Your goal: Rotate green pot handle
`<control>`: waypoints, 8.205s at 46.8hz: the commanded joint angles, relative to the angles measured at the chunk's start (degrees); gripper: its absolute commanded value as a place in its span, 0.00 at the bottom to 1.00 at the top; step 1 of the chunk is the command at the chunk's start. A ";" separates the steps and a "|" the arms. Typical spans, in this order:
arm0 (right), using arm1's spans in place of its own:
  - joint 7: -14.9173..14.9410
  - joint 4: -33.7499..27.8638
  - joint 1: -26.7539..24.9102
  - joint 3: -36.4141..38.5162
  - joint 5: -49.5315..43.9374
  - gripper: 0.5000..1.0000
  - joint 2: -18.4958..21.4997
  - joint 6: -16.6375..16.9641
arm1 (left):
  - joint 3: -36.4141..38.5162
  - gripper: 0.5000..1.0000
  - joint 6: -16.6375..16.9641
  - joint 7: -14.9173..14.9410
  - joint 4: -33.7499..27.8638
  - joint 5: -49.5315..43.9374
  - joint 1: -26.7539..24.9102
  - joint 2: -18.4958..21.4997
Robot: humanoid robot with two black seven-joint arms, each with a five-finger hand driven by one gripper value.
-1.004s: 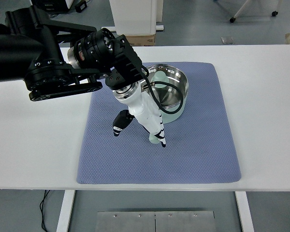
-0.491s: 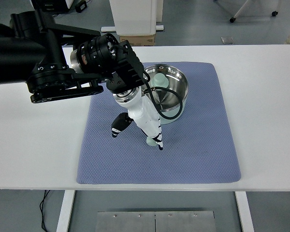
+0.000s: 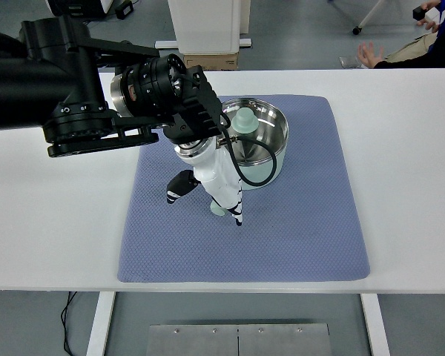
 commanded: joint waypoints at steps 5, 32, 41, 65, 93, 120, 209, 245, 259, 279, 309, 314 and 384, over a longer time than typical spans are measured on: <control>0.03 0.00 0.00 -0.06 -0.07 1.00 0.00 0.00 | 0.00 1.00 0.11 0.00 0.00 2.86 0.00 0.17; -0.06 0.00 0.00 -0.06 0.01 1.00 0.00 0.00 | 0.18 1.00 0.11 0.00 -1.67 9.63 -0.61 1.49; 0.03 0.00 0.00 -0.06 -0.07 1.00 0.00 0.00 | 2.46 1.00 0.11 0.00 -2.37 10.68 -1.75 1.93; 0.03 0.00 0.00 -0.06 0.01 1.00 0.00 0.00 | 6.86 1.00 0.19 0.00 -3.25 13.94 -3.34 2.63; 0.03 0.00 0.00 0.03 0.02 1.00 0.00 0.00 | 11.95 1.00 1.60 0.00 -2.64 17.19 -6.06 3.25; 0.03 0.00 0.00 -0.06 -0.07 1.00 0.00 0.00 | 17.31 1.00 4.59 0.00 -1.67 20.27 -7.56 3.07; 0.03 0.00 0.00 0.03 -0.07 1.00 0.00 0.00 | 20.13 1.00 13.81 0.00 1.32 25.37 -9.66 2.02; 0.03 0.00 0.00 0.03 -0.07 1.00 0.00 0.00 | 16.79 1.00 13.29 0.00 -1.23 25.37 -9.75 4.30; 0.03 0.00 0.00 -0.06 -0.07 1.00 0.00 0.00 | 14.07 1.00 7.76 0.00 -1.49 25.37 -9.58 4.57; 0.03 0.00 0.00 -0.06 0.02 1.00 0.00 0.00 | 7.30 1.00 0.11 0.00 -8.26 25.37 -7.91 6.06; 0.03 0.00 0.00 -0.06 -0.07 1.00 0.00 0.00 | -7.37 1.00 -6.15 0.00 -10.99 25.37 -0.88 2.98; 0.03 0.00 0.00 0.03 0.02 1.00 0.00 0.00 | -12.47 1.00 -6.15 0.00 -10.72 23.96 1.32 1.14; 0.03 0.00 0.00 0.03 0.02 1.00 0.00 0.00 | -20.04 1.00 0.80 0.45 39.64 -87.56 16.26 -0.36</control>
